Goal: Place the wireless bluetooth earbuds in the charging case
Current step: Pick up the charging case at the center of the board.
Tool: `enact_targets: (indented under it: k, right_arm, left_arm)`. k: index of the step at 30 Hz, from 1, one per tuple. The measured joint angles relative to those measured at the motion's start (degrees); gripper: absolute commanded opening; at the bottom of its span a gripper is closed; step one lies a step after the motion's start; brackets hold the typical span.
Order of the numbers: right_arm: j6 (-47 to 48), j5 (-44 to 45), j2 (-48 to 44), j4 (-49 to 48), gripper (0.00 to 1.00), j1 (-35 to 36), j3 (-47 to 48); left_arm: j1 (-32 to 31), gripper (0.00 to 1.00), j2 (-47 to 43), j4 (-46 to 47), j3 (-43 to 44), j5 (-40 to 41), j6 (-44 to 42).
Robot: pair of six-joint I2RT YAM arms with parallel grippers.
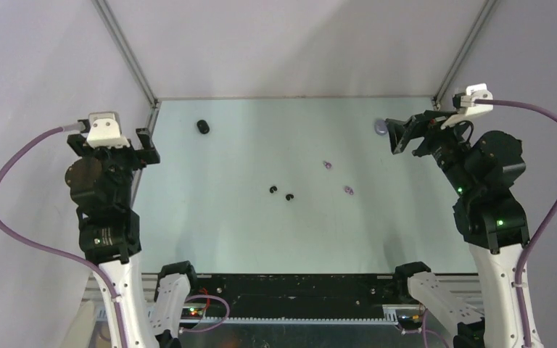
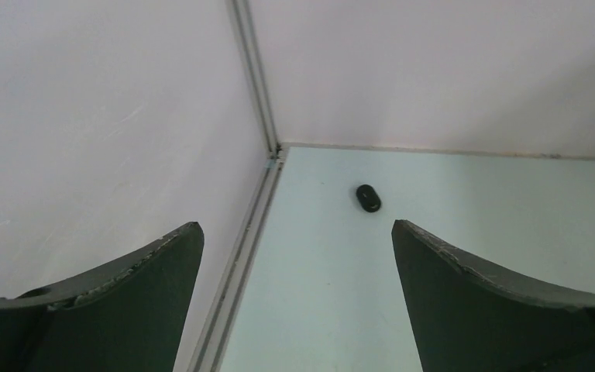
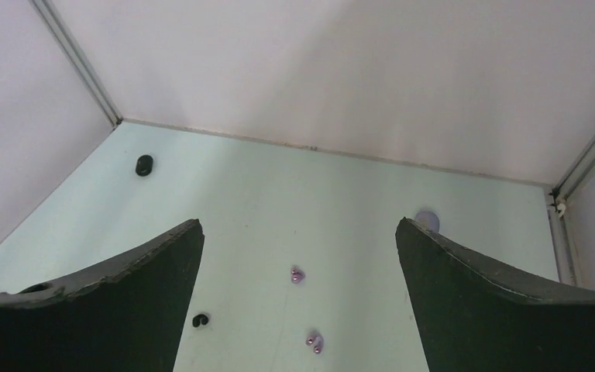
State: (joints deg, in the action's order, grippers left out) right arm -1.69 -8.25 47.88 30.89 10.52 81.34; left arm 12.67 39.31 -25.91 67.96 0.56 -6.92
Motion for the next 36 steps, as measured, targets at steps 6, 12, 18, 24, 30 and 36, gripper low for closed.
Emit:
enact_targets:
  k: [6, 12, 18, 24, 30, 36]
  right_arm:
    - [1.2, 7.9, 0.8, -1.6, 1.00, 4.1, -1.4]
    - [4.7, 9.8, 1.6, -5.1, 1.00, 5.5, -5.9]
    - [9.8, 13.8, 5.3, -9.9, 0.98, 11.3, -8.8]
    - [14.8, 22.3, 10.0, -16.6, 0.99, 12.5, -13.7]
    - [17.1, 27.9, 21.8, -18.4, 0.99, 11.3, -10.1]
    - [13.6, 26.1, 43.7, -8.7, 0.96, 5.1, 8.2]
  left_arm:
    - [0.1, 0.99, 1.0, -2.9, 3.6, -5.4, 0.0]
    - [0.1, 0.99, 0.9, 0.2, -1.9, -5.4, 0.7]
    - [0.1, 0.99, 2.3, 0.0, -5.5, -5.4, 0.9]
    - [0.1, 0.99, 1.4, 2.3, -9.2, -9.4, 0.6]
    - [0.1, 0.99, 1.4, 2.3, -9.9, -13.5, 0.3]
    - [0.1, 0.99, 0.9, 2.8, -10.0, -15.4, 0.0]
